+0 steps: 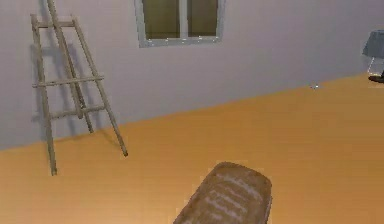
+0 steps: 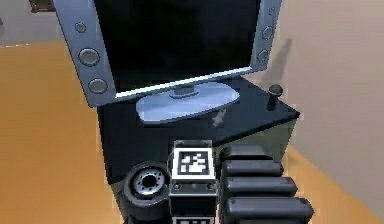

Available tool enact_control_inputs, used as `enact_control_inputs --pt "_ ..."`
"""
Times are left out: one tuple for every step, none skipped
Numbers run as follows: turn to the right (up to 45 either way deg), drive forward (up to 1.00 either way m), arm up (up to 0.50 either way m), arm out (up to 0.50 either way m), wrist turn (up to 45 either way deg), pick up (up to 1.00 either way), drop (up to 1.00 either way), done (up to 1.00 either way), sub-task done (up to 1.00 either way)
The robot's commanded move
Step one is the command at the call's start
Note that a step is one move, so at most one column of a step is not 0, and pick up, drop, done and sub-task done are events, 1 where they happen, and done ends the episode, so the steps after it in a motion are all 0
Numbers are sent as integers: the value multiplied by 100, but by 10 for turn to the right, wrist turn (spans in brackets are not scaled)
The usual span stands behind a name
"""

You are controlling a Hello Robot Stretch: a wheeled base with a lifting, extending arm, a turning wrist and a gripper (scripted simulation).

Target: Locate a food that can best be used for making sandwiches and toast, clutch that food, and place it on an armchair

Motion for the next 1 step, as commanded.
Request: enact_control_inputs --pt "-60 0 0 0 0 0 0 0 0"
